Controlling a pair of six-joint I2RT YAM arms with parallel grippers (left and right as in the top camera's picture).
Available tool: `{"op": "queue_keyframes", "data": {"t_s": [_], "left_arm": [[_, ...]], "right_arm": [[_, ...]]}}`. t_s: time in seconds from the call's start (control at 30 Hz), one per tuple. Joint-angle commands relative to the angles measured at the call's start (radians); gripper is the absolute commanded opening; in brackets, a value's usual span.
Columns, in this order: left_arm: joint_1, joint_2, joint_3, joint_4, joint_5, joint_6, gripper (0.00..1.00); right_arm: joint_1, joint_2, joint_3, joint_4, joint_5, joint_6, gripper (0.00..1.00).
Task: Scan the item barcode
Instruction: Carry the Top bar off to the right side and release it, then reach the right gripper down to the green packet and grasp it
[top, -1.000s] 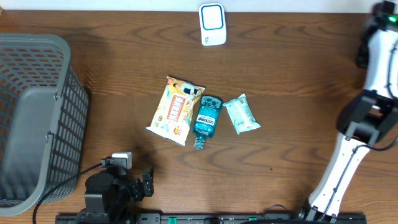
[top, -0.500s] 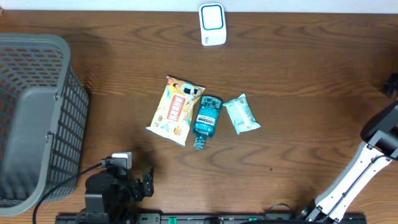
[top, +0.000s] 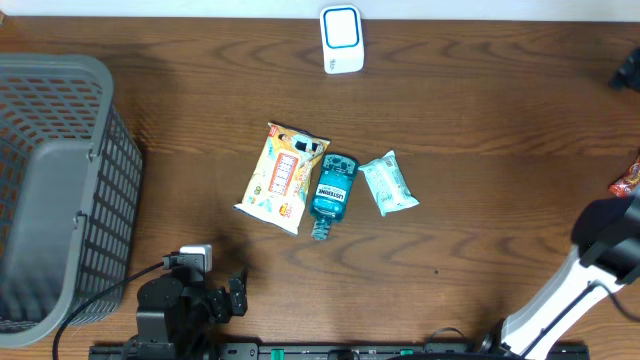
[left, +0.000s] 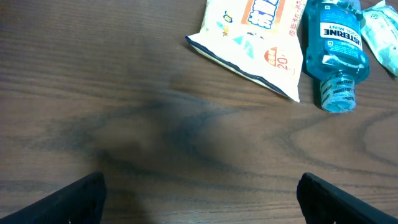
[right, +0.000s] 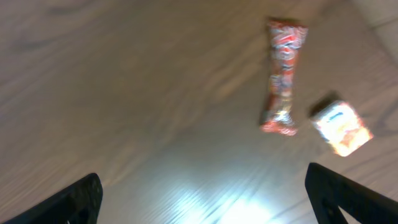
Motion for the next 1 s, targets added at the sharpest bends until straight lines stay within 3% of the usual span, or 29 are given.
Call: {"op": "queue_keyframes", "data": {"t_s": [0.0, 0.27, 0.5, 0.6, 0.83, 0.97], "left_arm": [[-0.002, -0.002, -0.009, -0.032, -0.002, -0.005, 0.98], [-0.002, -0.002, -0.009, -0.032, -0.002, -0.005, 0.98], [-0.002, -0.002, -0.009, -0.032, -0.002, -0.005, 0.98], [-0.002, -0.002, -0.009, -0.032, -0.002, -0.005, 0.98], [-0.002, -0.002, -0.009, -0.032, -0.002, -0.005, 0.98], [-0.002, -0.002, -0.009, -0.032, -0.002, -0.005, 0.98]], "right_arm": [[0.111, -0.05, 0.004, -0.038, -0.065, 0.029, 0.99], [0.364, -0.04, -0.015, -0.188, -0.378, -0.036, 0.99], [0.54, -0.089, -0.108, -0.188, -0.332, 0.007, 0.99], [0.581, -0.166, -0.167, -0.188, -0.222, 0.052, 0.99], [0.635, -0.46, -0.581, -0.143, 0.08, 0.417, 0.99], [0.661, -0.609, -0.976, 0.165, -0.019, 0.554, 0.99]]}}
